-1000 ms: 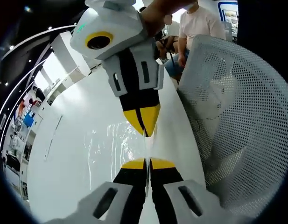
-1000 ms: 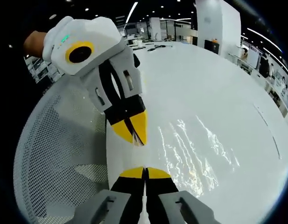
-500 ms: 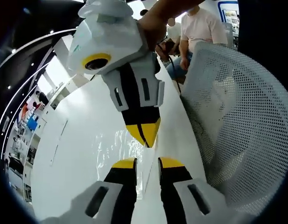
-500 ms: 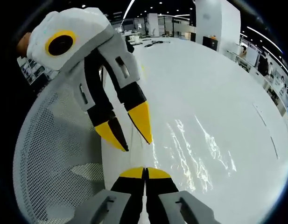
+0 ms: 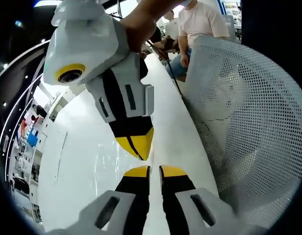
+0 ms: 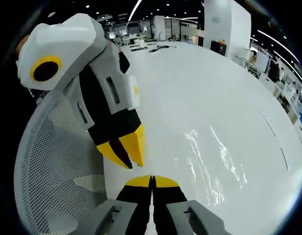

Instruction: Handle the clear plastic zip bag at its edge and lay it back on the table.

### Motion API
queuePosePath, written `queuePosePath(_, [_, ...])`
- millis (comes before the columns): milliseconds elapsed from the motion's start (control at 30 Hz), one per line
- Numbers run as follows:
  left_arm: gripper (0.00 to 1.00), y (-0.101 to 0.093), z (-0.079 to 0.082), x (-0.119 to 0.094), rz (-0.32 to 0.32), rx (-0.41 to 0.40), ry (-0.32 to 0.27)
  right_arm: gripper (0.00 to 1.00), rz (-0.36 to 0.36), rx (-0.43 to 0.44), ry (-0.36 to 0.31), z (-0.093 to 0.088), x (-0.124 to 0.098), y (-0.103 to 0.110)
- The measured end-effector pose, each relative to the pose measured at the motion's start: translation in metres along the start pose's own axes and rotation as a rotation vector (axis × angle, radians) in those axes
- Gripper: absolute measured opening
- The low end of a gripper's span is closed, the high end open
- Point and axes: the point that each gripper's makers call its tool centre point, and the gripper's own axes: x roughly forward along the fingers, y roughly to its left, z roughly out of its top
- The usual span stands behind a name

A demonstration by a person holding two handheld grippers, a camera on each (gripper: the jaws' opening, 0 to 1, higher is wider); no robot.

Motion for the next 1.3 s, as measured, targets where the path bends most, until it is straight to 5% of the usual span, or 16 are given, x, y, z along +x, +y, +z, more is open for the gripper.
queuePosePath(533, [0.07,0.01,0.001,-0.001,0.031,-0.013,0.018,0.0,-0.127,-0.073,-0.109,0.035,-0.028,-0.022])
queuePosePath(1167, [0.01,0.04,0.014,-0.016,0.105,-0.065,0.001,0.0,-0.442,-0.269,-0.224,0.082,-0.081,-0.064])
queuePosePath(1300, [0.0,0.041,0.014,-0.015,0.105,-0.076,0.004,0.0,-0.445,-0.229,-0.245,0.088,-0.088,-0.067])
